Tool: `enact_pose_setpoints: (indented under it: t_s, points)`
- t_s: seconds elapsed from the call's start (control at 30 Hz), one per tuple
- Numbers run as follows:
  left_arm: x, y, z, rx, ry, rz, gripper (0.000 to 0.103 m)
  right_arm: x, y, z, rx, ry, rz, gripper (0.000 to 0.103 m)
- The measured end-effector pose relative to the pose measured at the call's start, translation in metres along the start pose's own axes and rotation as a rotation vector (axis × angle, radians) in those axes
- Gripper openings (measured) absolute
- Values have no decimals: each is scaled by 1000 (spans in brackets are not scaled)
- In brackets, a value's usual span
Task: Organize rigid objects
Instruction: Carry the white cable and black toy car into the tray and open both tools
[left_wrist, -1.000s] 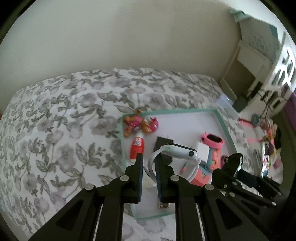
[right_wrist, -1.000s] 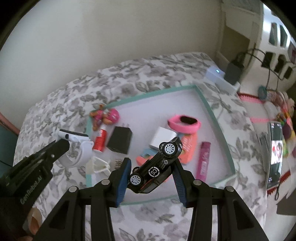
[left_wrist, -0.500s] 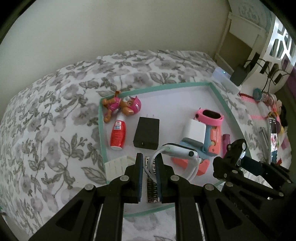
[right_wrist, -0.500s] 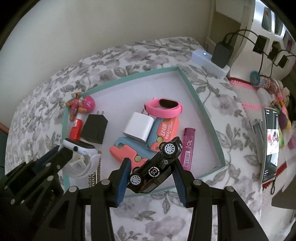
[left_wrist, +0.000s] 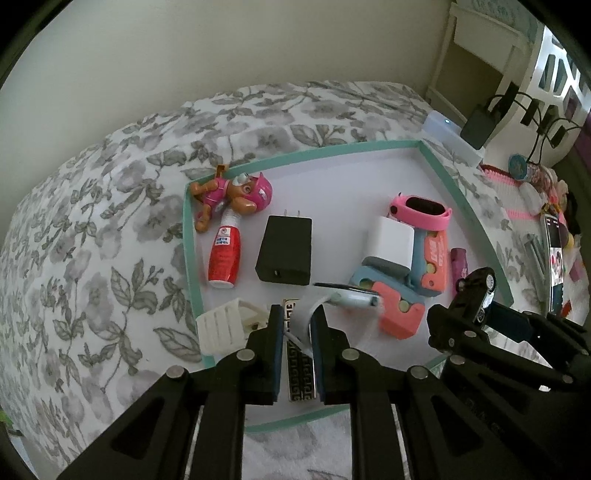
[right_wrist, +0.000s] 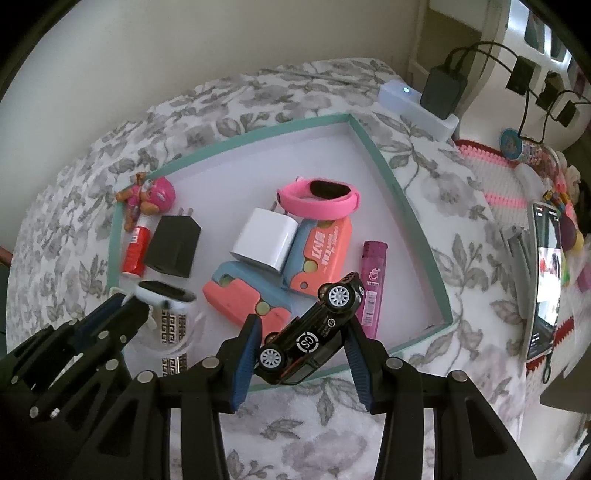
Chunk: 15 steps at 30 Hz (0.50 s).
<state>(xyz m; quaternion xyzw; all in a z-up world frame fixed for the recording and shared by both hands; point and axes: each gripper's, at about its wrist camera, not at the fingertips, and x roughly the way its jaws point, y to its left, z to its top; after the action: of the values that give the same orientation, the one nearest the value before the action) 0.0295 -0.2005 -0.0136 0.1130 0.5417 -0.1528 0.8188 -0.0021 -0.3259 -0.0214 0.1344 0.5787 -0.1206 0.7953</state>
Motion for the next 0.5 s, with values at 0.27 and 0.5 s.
enact_pose_setpoints:
  t_s: [0.27, 0.5]
  points:
    - [-6, 1, 0, 5, -13, 14, 31, -1, -1, 0, 5, -1, -5, 49]
    - [-13, 8, -2, -14, -29, 36, 46, -5, -1, 1, 8, -26, -19, 61]
